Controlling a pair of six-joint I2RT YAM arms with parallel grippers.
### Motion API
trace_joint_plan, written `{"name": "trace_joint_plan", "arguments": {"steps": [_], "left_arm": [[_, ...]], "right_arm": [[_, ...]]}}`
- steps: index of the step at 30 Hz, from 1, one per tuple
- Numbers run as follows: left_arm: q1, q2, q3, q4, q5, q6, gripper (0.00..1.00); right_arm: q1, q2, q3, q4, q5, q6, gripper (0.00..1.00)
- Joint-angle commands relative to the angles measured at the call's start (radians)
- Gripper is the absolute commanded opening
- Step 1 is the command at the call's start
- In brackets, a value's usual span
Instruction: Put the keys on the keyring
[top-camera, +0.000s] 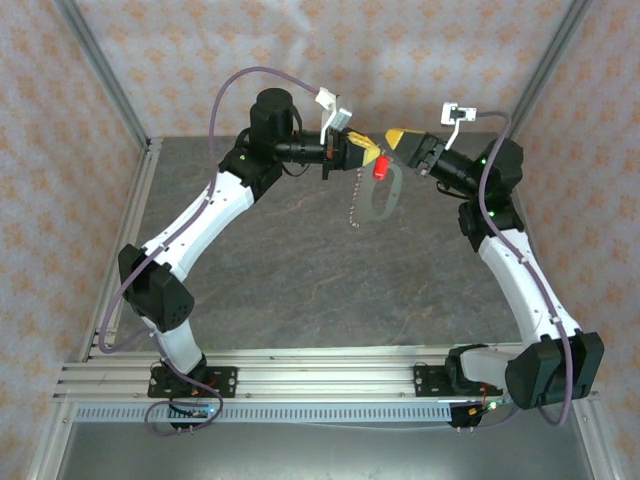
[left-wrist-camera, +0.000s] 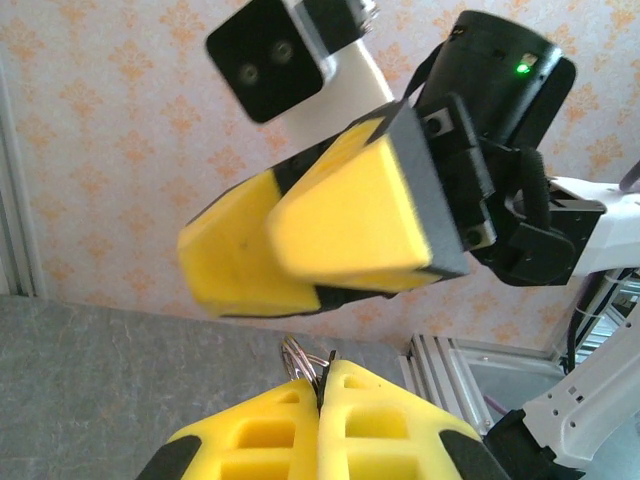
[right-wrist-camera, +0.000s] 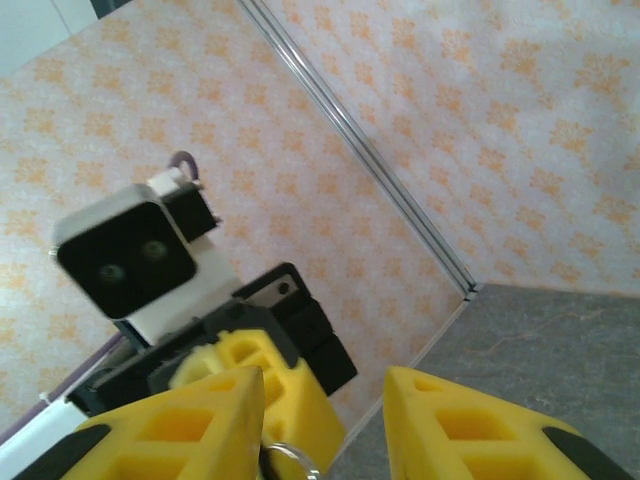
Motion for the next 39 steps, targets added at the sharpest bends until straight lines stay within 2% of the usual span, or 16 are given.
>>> {"name": "trace_joint_plan", "arguments": {"steps": [1,15,23,27,33,39], "left_arm": [[0.014,0.003,0.04,0.002,0.029,0.0,0.0],[0.018,0.018,0.07,0.008,0.044,-0.013,0.0],[0.017,0.031,0.088,0.01,0.049,-0.026,0.0],[0.017,0.036,0.095,0.007,0.049,-0.028,0.0],[0.017,0.039,0.101,0.004,0.049,-0.029,0.0],[0.017,0.036,0.105,-0.005,0.034,-0.025,0.0]], "right_arm": [[-0.007,-0.022,0.002,0.078,-0.045,0.02,0.36],[0.005,-0.005,-0.02,0.075,-0.097,0.018,0.36],[0.02,0.006,-0.017,0.08,-0.129,0.014,0.31],[0.023,0.01,-0.019,0.071,-0.137,0.007,0.23],[0.022,0.009,-0.024,0.051,-0.146,-0.012,0.0],[0.023,0.007,-0.024,0.037,-0.113,-0.02,0.0]]}}
